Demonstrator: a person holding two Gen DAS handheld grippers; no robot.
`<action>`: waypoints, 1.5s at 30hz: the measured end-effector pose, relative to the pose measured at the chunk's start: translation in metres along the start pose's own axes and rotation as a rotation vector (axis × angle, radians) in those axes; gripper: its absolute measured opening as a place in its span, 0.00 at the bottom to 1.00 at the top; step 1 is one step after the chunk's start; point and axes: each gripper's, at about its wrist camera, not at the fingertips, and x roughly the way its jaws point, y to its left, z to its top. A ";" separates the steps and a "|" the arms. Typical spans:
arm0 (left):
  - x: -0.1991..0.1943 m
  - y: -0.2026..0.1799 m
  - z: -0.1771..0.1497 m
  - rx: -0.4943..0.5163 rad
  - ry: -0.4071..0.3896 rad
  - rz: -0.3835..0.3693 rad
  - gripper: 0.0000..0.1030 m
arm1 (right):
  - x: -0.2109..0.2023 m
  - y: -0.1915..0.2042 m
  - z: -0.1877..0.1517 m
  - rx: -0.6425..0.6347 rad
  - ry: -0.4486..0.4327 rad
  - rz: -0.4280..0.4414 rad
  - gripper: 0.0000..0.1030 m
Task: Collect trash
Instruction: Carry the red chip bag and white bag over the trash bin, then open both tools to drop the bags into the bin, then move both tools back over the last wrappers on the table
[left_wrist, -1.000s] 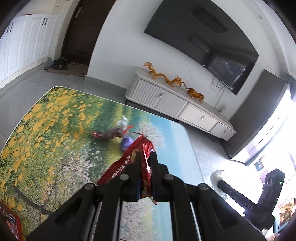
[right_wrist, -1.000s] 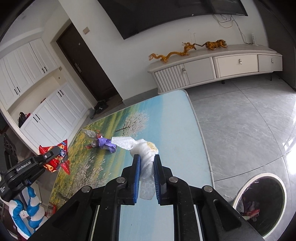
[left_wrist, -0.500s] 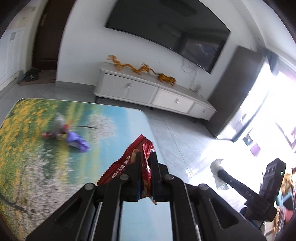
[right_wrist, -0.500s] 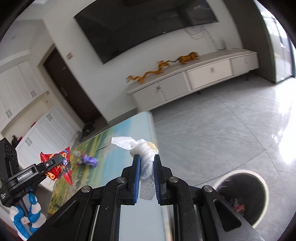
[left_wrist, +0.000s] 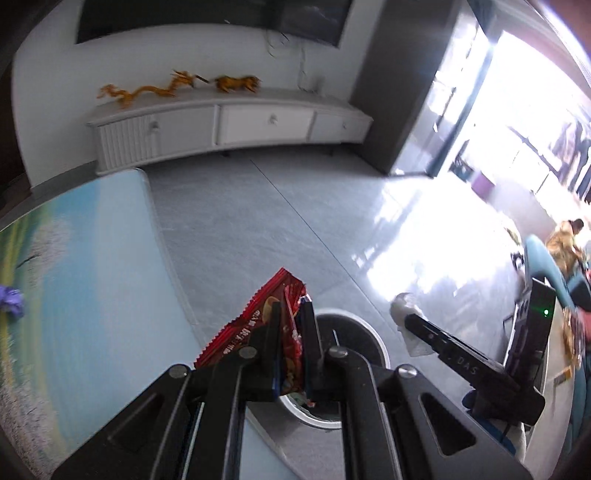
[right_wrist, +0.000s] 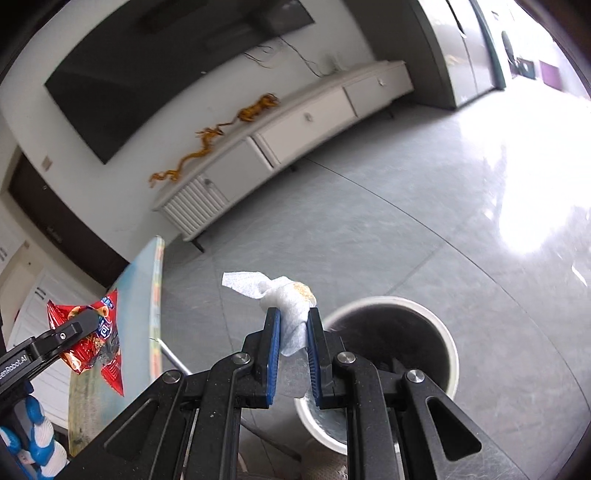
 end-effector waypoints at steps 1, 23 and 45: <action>0.011 -0.009 -0.001 0.018 0.019 -0.004 0.10 | 0.003 -0.007 -0.002 0.012 0.010 -0.006 0.13; 0.113 -0.059 -0.006 0.032 0.229 -0.128 0.43 | 0.040 -0.079 -0.022 0.179 0.128 -0.099 0.30; -0.002 0.004 0.003 0.007 -0.021 0.044 0.51 | -0.001 -0.002 0.002 0.042 0.041 -0.023 0.33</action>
